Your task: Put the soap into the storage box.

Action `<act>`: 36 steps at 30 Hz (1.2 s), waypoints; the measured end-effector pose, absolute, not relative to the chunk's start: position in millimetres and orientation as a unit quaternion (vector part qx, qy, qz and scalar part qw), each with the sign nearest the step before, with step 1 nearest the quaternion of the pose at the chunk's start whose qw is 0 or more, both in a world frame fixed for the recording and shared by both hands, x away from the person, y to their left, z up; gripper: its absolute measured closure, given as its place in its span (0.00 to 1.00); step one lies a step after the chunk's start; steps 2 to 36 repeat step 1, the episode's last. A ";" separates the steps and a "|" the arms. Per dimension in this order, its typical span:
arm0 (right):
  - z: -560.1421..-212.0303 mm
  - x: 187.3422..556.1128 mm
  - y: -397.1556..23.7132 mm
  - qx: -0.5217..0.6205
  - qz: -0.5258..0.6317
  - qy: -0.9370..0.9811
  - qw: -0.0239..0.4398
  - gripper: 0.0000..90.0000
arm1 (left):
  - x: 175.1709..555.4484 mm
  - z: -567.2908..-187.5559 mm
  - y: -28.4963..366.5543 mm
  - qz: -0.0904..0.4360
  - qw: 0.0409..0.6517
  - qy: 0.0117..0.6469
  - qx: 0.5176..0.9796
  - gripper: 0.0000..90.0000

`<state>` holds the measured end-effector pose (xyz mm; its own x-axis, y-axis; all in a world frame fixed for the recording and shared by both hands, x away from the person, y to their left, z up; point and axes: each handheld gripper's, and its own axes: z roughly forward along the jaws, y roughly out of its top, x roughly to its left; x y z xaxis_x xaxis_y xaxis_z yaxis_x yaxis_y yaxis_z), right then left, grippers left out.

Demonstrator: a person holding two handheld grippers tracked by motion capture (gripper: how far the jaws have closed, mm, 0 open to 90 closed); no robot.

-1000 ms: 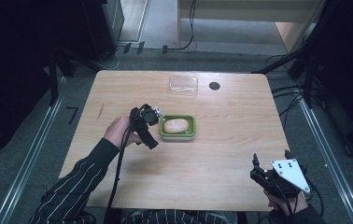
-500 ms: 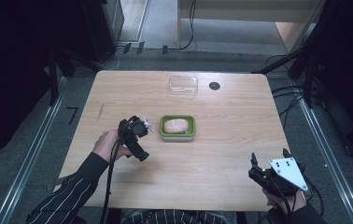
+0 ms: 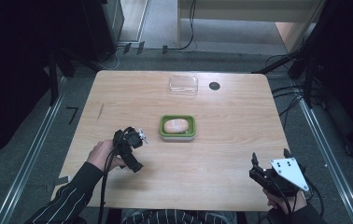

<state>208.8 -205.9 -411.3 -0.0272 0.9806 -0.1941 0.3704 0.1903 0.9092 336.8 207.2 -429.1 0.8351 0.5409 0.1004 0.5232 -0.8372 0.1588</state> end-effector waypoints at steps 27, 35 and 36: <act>-411.4 209.1 -206.1 0.535 0.342 0.631 0.445 0.15 | 336.8 -429.1 207.2 0.071 0.062 0.278 0.956 0.00; -411.4 209.1 -206.1 0.535 0.342 0.631 0.445 0.15 | 336.8 -429.1 207.2 0.071 0.062 0.278 0.956 0.00; -411.4 209.1 -206.1 0.535 0.342 0.631 0.445 0.15 | 336.8 -429.1 207.2 0.071 0.062 0.278 0.956 0.00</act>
